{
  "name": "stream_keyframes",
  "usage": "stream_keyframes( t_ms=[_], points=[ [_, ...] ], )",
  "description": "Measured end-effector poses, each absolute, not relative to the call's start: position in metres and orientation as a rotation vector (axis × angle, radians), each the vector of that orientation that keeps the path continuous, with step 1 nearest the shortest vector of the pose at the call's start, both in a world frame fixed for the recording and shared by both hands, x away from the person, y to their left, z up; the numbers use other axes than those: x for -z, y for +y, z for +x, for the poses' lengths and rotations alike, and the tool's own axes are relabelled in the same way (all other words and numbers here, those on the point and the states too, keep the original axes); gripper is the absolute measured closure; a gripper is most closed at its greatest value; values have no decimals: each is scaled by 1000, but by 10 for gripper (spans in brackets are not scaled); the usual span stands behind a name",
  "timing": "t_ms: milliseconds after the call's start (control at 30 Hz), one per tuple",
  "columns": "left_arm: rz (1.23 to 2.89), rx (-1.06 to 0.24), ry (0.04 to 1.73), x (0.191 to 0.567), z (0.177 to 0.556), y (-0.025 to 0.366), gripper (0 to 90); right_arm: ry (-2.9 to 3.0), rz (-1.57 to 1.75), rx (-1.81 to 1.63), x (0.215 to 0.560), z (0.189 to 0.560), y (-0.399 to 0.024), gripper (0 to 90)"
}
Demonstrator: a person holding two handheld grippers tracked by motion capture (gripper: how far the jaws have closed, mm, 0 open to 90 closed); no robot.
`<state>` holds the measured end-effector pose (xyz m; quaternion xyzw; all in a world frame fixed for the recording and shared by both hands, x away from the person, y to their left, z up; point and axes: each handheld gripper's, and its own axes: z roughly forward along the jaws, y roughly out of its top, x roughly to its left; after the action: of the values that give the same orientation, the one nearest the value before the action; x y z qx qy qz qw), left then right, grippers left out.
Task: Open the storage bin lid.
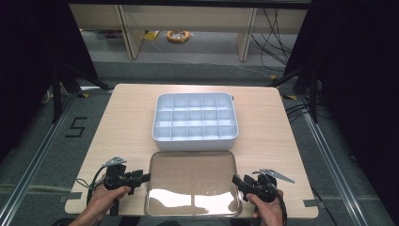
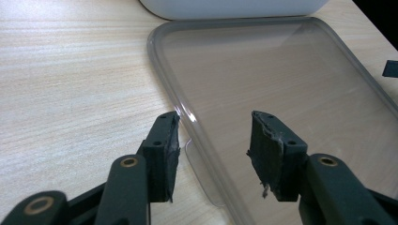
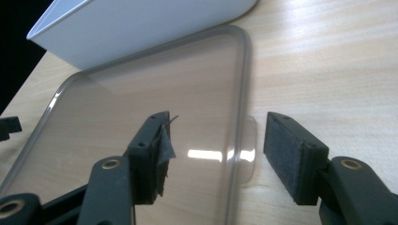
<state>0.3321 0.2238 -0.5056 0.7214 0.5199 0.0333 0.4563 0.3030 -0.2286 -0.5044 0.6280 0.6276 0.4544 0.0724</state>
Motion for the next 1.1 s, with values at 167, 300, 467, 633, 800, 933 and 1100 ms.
stream_keyframes(
  t_ms=[167, 300, 467, 633, 800, 933, 1100],
  points=[
    [1756, -72, 1271, 505, 333, 225, 461, 1868, 1856, -1358, 501, 307, -237, 385],
    [1755, -51, 1243, 505, 333, 224, 395, 1860, 1840, -1361, 498, 307, -240, 367],
    [1751, -61, 1223, 502, 333, 225, 310, 1885, 1681, -1360, 496, 309, -244, 348],
    [1721, -54, 1200, 500, 333, 226, 247, 1887, 1636, -1389, 493, 309, -243, 312],
    [1718, 10, 1132, 498, 332, 227, 203, 1903, 1587, -1393, 492, 308, -242, 279],
    [1728, -11, 1108, 497, 331, 229, 194, 1899, 1581, -1415, 490, 306, -240, 269],
    [1796, -81, 1063, 495, 324, 226, 193, 1913, 1580, -1416, 487, 301, -238, 257]
  ],
)
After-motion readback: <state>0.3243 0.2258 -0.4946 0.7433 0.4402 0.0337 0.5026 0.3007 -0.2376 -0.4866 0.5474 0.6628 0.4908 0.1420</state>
